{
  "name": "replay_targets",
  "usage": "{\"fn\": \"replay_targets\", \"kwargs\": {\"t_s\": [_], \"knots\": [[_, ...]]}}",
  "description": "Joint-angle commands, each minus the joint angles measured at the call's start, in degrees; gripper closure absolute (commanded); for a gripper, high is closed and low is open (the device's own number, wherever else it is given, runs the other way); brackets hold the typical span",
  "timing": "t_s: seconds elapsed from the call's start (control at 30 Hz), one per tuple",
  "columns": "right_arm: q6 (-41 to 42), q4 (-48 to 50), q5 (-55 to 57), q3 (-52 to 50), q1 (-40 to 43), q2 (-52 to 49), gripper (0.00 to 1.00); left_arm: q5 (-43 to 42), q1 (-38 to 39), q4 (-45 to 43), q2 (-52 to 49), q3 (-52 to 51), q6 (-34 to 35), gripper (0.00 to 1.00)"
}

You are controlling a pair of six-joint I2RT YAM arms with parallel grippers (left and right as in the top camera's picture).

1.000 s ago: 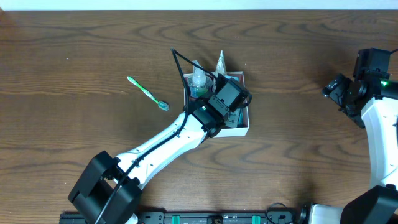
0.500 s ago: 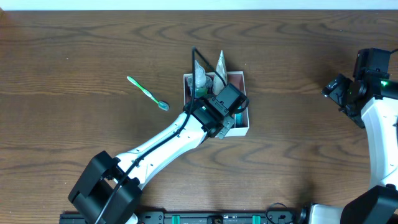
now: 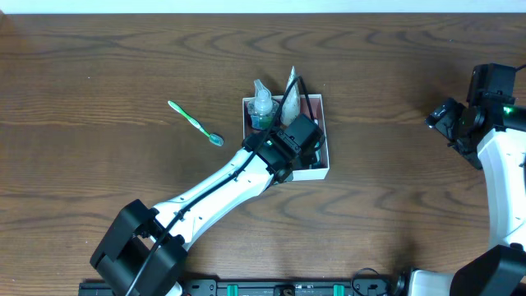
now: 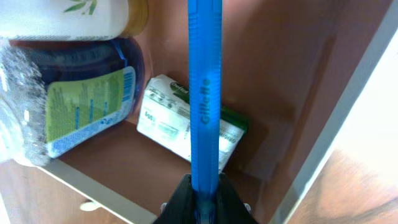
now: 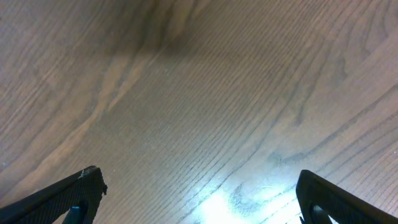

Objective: Pack container
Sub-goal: 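Move the left gripper to the green toothbrush and grasp it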

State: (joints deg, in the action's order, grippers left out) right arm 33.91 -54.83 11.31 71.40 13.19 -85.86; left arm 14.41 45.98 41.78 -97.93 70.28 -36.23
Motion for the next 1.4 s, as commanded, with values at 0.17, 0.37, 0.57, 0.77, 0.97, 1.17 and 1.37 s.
{"fn": "replay_targets", "kwargs": {"t_s": [0.17, 0.37, 0.57, 0.77, 0.97, 1.17, 1.37], "knots": [[-0.11, -0.07, 0.22, 0.07, 0.35, -0.28, 0.01, 2.14, 0.07, -0.61, -0.11, 0.92, -3.87, 0.05], [-0.13, -0.07, 0.22, 0.07, 0.35, -0.28, 0.01, 8.07, 0.07, -4.96, 2.25, 0.94, -2.05, 0.01], [-0.11, -0.07, 0.22, 0.07, 0.35, -0.28, 0.01, 11.56, -0.81, -11.28, 8.72, 0.94, -2.03, 0.02], [-0.11, -0.07, 0.22, 0.07, 0.35, -0.28, 0.01, 11.89, -0.98, -11.91, 14.69, 0.94, -0.96, 0.02], [-0.13, -0.07, 0.22, 0.07, 0.35, -0.28, 0.01, 12.0, -8.09, -14.62, 20.79, 0.94, 18.45, 0.02], [-0.11, -0.07, 0.22, 0.07, 0.35, -0.28, 0.01, 7.56, -22.53, -13.64, 21.81, 0.92, 44.57, 0.02], [-0.13, -0.07, 0.22, 0.07, 0.35, -0.28, 0.01, -3.87, -28.89, -12.0, 20.02, 0.46, 49.92, 0.02]]}}
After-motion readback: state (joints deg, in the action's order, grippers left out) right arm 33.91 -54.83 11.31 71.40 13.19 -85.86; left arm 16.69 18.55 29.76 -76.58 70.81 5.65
